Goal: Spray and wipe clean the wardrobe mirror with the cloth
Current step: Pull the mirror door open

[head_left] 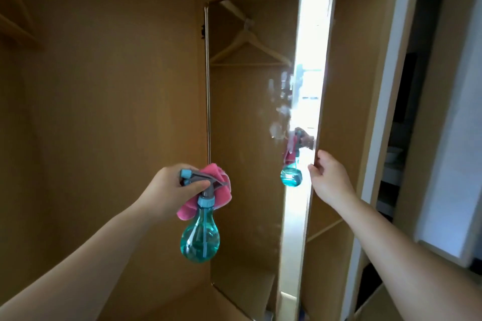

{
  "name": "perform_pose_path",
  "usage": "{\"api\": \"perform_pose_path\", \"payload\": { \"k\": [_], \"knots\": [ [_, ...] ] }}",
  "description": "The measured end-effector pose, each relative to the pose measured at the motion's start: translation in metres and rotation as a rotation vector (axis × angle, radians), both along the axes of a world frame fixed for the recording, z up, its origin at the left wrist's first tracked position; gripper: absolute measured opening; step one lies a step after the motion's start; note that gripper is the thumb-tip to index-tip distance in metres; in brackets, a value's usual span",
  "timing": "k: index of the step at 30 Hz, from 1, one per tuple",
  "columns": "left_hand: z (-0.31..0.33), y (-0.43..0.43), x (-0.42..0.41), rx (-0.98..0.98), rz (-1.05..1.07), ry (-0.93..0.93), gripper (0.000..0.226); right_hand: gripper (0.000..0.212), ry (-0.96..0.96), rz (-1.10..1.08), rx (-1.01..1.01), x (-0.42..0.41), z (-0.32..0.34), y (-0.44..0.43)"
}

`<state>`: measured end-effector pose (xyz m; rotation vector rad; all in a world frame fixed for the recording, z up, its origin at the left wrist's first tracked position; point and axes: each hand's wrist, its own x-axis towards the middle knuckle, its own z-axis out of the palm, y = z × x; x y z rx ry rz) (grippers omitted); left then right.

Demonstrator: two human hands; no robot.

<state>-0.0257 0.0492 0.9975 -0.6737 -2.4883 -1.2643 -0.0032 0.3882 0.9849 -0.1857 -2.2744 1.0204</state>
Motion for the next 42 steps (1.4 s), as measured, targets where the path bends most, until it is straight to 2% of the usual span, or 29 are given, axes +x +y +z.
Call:
{"api": "perform_pose_path", "payload": {
  "k": [2, 7, 14, 18, 22, 27, 35, 42],
  "knots": [
    [0.001, 0.004, -0.002, -0.019, -0.017, 0.004, 0.010, 0.042, -0.034, -0.010, -0.029, -0.001, 0.003, 0.005],
    [0.003, 0.016, -0.004, 0.017, -0.023, 0.024, 0.011, 0.047, -0.027, -0.001, -0.021, -0.006, 0.003, 0.012],
    [0.011, 0.036, -0.002, -0.003, 0.014, 0.020, 0.011, 0.037, -0.012, -0.003, 0.072, -0.005, -0.006, 0.032],
    [0.023, 0.043, -0.001, 0.009, -0.013, 0.063, 0.010, 0.024, 0.007, 0.009, 0.024, -0.003, -0.004, 0.058],
    [0.025, 0.054, 0.003, 0.017, -0.076, 0.035, 0.011, 0.033, -0.010, -0.006, -0.025, -0.004, 0.001, 0.072],
    [0.022, 0.069, 0.011, 0.010, -0.109, 0.025, 0.010, 0.022, -0.012, 0.005, -0.058, -0.021, 0.003, 0.082],
    [0.010, 0.094, 0.033, 0.012, 0.017, 0.009, 0.009, 0.038, 0.012, 0.130, 0.046, -0.062, 0.004, 0.112],
    [0.007, 0.129, 0.052, 0.035, 0.168, 0.008, 0.008, 0.033, -0.033, 0.223, 0.047, -0.113, 0.014, 0.121]
  ]
}}
